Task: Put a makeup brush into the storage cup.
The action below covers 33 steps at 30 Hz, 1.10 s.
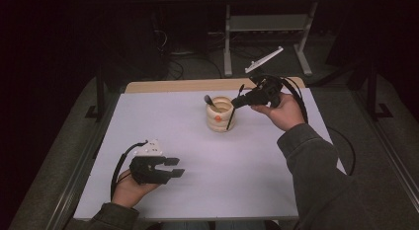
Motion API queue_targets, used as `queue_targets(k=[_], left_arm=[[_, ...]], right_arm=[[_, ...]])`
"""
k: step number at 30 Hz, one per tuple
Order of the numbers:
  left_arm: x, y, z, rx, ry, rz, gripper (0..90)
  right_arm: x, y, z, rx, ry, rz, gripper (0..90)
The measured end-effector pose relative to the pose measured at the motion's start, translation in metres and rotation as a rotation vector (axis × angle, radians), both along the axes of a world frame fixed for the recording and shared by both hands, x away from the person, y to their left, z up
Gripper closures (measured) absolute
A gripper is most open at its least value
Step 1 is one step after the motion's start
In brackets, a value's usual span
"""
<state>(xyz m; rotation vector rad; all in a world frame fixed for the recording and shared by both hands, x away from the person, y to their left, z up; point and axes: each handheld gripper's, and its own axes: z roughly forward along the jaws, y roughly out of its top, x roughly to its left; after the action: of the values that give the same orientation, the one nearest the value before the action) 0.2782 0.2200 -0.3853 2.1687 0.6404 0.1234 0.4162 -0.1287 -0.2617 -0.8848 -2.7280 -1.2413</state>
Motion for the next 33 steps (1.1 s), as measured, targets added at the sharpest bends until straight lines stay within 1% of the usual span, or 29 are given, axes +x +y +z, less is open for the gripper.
queue_targets(k=[2, 7, 8, 10, 13, 15, 16, 17, 18, 21, 22, 25, 26, 27, 30, 33], left_arm=[[0.0, 0.0, -0.001, -0.004, 0.008, 0.0, 51.7], [0.0, 0.001, 0.0, -0.008, 0.007, -0.001, 50.9], [-0.001, 0.001, 0.0, -0.012, 0.01, 0.003, 50.6], [-0.001, 0.002, 0.001, -0.009, 0.009, 0.004, 49.8], [-0.001, 0.002, 0.0, -0.014, 0.006, 0.006, 49.5], [-0.001, 0.002, 0.001, -0.017, 0.008, 0.008, 48.8], [-0.001, 0.002, 0.001, -0.021, 0.009, 0.01, 48.5], [-0.001, 0.003, 0.001, -0.023, 0.008, 0.012, 48.5], [-0.001, 0.003, 0.002, -0.015, 0.003, 0.009, 48.2], [-0.001, 0.005, 0.003, -0.017, 0.0, 0.008, 47.5], [-0.001, 0.005, 0.003, -0.014, -0.001, 0.009, 46.6], [-0.002, 0.006, 0.004, -0.02, 0.001, 0.017, 45.3], [-0.002, 0.006, 0.004, -0.018, -0.004, 0.015, 45.2], [-0.002, 0.007, 0.004, -0.021, -0.006, 0.015, 45.2], [-0.002, 0.007, 0.005, -0.027, 0.001, 0.021, 44.6], [-0.002, 0.009, 0.005, -0.025, -0.002, 0.02, 44.3]], right_arm=[[0.002, 0.0, 0.001, 0.001, -0.007, -0.011, 84.8], [0.008, -0.003, 0.001, 0.003, -0.009, -0.027, 84.8], [0.01, -0.004, 0.0, 0.006, -0.017, -0.03, 84.8], [0.014, -0.006, 0.0, 0.007, -0.012, -0.048, 84.8], [0.017, -0.006, 0.0, 0.008, -0.004, -0.06, 84.8], [0.02, -0.008, 0.002, 0.004, -0.011, -0.067, 84.8], [0.023, -0.008, 0.005, -0.001, -0.008, -0.079, 84.8], [0.023, -0.008, 0.005, -0.001, -0.008, -0.079, 84.8], [0.026, -0.009, 0.009, -0.002, -0.01, -0.089, 84.8], [0.029, -0.009, 0.012, -0.006, -0.011, -0.096, 84.8], [0.032, -0.009, 0.015, -0.012, -0.016, -0.101, 84.8], [0.035, -0.009, 0.018, -0.014, -0.023, -0.105, 84.8], [0.038, -0.008, 0.022, -0.02, -0.023, -0.111, 84.8], [0.038, -0.008, 0.022, -0.02, -0.023, -0.111, 84.8], [0.041, -0.006, 0.027, -0.02, -0.026, -0.123, 84.8], [0.046, -0.005, 0.032, -0.021, -0.034, -0.132, 84.8]])
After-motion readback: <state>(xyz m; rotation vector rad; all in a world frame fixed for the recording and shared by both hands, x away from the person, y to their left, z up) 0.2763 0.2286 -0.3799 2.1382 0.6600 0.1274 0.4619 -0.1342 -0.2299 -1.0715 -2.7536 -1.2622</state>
